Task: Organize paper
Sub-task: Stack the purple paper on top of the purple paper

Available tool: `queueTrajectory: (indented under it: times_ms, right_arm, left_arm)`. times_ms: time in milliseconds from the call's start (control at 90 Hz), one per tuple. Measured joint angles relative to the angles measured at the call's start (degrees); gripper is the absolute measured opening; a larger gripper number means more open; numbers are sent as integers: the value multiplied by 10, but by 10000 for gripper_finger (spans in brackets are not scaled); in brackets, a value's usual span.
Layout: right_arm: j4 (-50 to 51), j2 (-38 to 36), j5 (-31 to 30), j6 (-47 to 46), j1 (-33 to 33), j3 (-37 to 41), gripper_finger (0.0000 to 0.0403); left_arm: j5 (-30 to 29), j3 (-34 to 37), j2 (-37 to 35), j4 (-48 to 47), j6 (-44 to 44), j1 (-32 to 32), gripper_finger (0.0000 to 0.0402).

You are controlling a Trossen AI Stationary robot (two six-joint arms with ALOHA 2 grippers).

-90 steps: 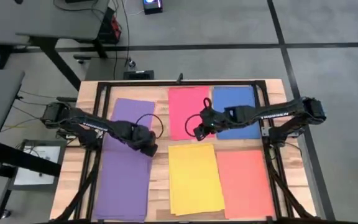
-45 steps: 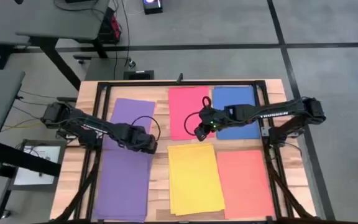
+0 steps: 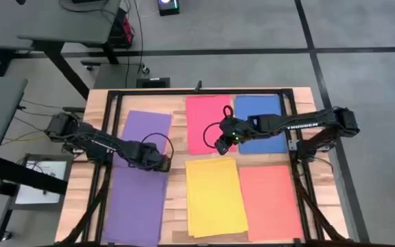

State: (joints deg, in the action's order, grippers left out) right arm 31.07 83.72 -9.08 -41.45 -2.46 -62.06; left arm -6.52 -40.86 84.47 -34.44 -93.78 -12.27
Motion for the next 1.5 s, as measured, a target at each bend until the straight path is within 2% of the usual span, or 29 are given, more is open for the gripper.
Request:
queueTrajectory:
  times_ms: [300,478,767,1100,1233,1378,1500]
  right_arm:
    - [0,0,2,1,-3,0,98]
    - [0,0,2,6,-3,0,98]
    - [2,0,2,25,-3,0,98]
    - [2,-1,4,103,-7,0,98]
    - [2,-1,14,129,-12,0,98]
    - [2,-1,34,133,-24,0,98]
    - [2,-1,34,143,-40,0,98]
  left_arm:
    - [-1,0,0,-5,-35,-30,121]
    - [3,0,-7,-6,-11,-23,121]
    - [-3,-43,-49,-9,135,20,121]
    - [5,-60,-83,-47,313,155,121]
    - [14,-60,-84,-108,370,221,131]
    - [19,-60,-86,-182,442,307,149]
    - [15,-60,-78,-218,547,401,161]
